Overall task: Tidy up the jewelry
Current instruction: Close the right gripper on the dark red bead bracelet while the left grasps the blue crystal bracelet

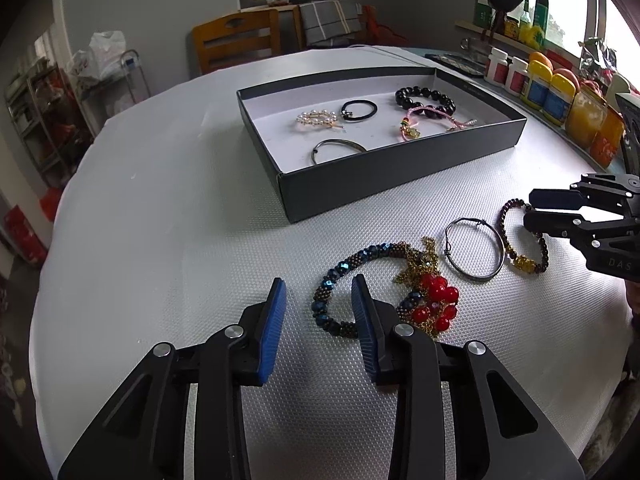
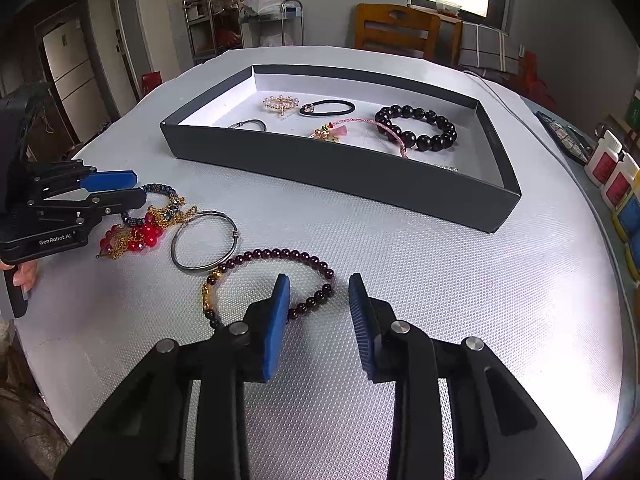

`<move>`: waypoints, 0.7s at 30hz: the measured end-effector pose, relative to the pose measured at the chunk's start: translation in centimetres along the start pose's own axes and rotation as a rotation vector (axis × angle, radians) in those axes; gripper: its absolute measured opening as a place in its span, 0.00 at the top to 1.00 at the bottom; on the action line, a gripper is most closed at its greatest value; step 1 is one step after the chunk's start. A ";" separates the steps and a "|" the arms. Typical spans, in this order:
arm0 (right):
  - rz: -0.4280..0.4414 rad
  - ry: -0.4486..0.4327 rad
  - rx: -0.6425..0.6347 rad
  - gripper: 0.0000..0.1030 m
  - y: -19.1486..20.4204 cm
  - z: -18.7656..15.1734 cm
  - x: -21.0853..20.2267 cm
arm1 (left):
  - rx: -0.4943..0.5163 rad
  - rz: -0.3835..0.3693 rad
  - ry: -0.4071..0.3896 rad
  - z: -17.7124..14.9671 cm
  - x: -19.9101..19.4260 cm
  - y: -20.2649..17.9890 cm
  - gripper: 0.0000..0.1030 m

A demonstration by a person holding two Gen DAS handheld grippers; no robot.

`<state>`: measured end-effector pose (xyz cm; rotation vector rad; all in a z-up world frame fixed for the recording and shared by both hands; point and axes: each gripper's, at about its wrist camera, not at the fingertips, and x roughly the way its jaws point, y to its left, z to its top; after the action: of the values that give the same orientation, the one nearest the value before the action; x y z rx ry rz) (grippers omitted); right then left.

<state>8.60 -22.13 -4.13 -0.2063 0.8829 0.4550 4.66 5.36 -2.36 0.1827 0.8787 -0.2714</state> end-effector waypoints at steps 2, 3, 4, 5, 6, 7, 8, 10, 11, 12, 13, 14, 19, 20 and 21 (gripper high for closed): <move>0.003 0.000 0.000 0.71 0.0 0.0 0.0 | -0.001 0.000 0.000 0.0 0.0 0.0 0.66; 0.003 -0.001 -0.001 0.72 0.0 0.0 0.0 | -0.001 0.000 0.000 0.0 0.0 0.0 0.66; 0.004 -0.001 -0.003 0.73 0.0 0.1 0.0 | 0.000 0.000 0.000 0.0 0.0 0.0 0.66; 0.005 -0.001 -0.004 0.76 0.0 0.1 0.1 | -0.001 0.000 0.000 0.0 0.0 0.0 0.66; 0.006 -0.001 -0.005 0.78 0.0 0.1 0.1 | -0.001 0.000 0.000 0.0 0.0 0.0 0.66; 0.008 -0.002 -0.004 0.81 0.0 0.2 0.1 | 0.001 -0.003 0.000 0.0 0.0 -0.1 0.68; 0.006 -0.002 -0.004 0.84 0.0 0.2 0.1 | 0.006 -0.002 -0.001 0.0 0.0 -0.2 0.69; 0.006 -0.002 -0.003 0.86 0.0 0.2 0.1 | 0.017 0.000 -0.001 0.0 -0.1 -0.6 0.72; 0.007 -0.003 -0.004 0.89 0.0 0.2 0.1 | 0.020 -0.001 -0.001 0.1 -0.1 -0.7 0.73; 0.006 -0.002 -0.003 0.90 0.0 0.2 0.1 | 0.022 -0.002 -0.001 0.1 -0.1 -0.8 0.74; 0.008 -0.002 -0.002 0.91 -0.1 0.2 0.1 | 0.024 -0.005 -0.001 0.2 -0.1 -0.8 0.76; 0.011 -0.002 -0.002 0.93 0.0 0.2 0.1 | 0.027 -0.012 -0.002 0.2 -0.1 -0.9 0.80; 0.003 -0.004 -0.015 0.93 0.2 0.1 0.0 | 0.025 -0.020 -0.004 0.2 -0.2 -0.9 0.93; 0.003 -0.007 -0.016 0.94 0.3 0.1 0.0 | 0.021 -0.024 -0.005 0.2 -0.2 -0.8 0.93; 0.002 -0.014 -0.016 0.94 0.3 0.0 -0.2 | 0.018 -0.026 -0.006 0.2 -0.2 -0.7 0.93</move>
<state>8.38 -21.91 -3.95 -0.2172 0.8659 0.4649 4.49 4.65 -2.08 0.1874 0.8732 -0.3039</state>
